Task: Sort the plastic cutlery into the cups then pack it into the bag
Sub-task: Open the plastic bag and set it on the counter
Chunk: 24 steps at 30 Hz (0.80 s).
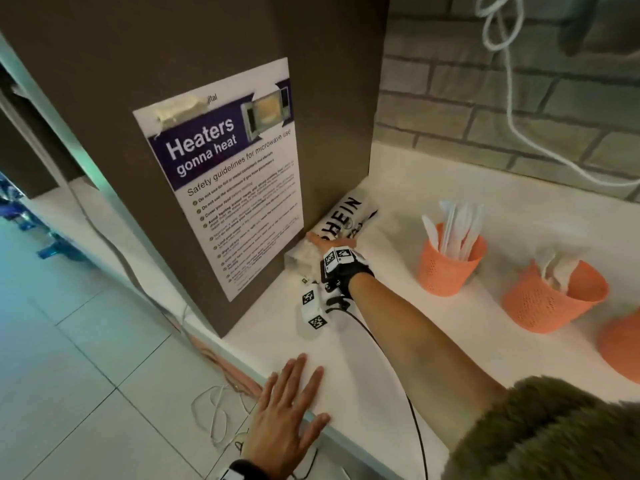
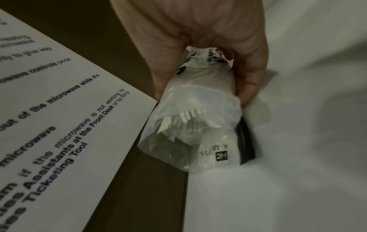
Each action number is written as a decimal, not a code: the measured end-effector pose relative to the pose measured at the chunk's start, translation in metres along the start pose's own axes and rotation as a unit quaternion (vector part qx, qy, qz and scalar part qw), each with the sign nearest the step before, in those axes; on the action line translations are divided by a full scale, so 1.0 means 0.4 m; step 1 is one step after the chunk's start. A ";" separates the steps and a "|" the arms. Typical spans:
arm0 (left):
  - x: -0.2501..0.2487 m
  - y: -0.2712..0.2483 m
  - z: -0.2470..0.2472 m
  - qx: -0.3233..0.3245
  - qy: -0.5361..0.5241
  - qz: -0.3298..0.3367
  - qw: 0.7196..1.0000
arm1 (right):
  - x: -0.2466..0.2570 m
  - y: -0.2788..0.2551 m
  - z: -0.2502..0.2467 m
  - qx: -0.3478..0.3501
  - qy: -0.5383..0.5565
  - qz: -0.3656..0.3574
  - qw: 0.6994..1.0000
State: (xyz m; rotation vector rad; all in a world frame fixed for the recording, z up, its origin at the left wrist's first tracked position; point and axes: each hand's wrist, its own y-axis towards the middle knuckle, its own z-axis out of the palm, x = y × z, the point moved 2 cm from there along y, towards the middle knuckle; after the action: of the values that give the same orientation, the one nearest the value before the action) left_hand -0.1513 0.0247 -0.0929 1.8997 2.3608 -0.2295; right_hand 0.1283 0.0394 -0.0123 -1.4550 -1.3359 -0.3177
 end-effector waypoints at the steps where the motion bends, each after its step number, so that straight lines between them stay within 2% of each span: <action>1: 0.000 0.000 0.001 0.000 0.000 0.002 1.000 | -0.003 0.005 0.001 0.015 0.010 -0.017 1.000; 5: 0.002 -0.003 0.005 -0.008 -0.003 0.009 1.000 | -0.022 0.005 -0.025 0.051 0.033 -0.035 0.998; 11: 0.014 -0.005 0.001 -0.022 -0.025 0.032 0.999 | -0.097 -0.017 -0.113 0.102 -0.055 -0.001 0.993; 17: 0.031 -0.001 -0.002 -0.043 -0.078 0.063 0.994 | -0.263 -0.138 -0.308 0.239 -0.133 0.010 0.962; 21: 0.017 0.027 -0.008 -0.081 -0.118 0.061 0.988 | -0.356 -0.235 -0.425 0.229 -0.222 -0.008 0.948; 24: -0.007 0.061 -0.009 -0.111 -0.130 0.080 0.982 | -0.397 -0.294 -0.481 0.200 -0.239 -0.025 0.950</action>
State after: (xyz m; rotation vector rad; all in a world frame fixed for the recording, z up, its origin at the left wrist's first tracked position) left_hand -0.1268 0.0279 -0.0900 1.8188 1.9673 -0.1785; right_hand 0.0628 -0.2284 -0.0011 -1.1892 -1.7056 0.2874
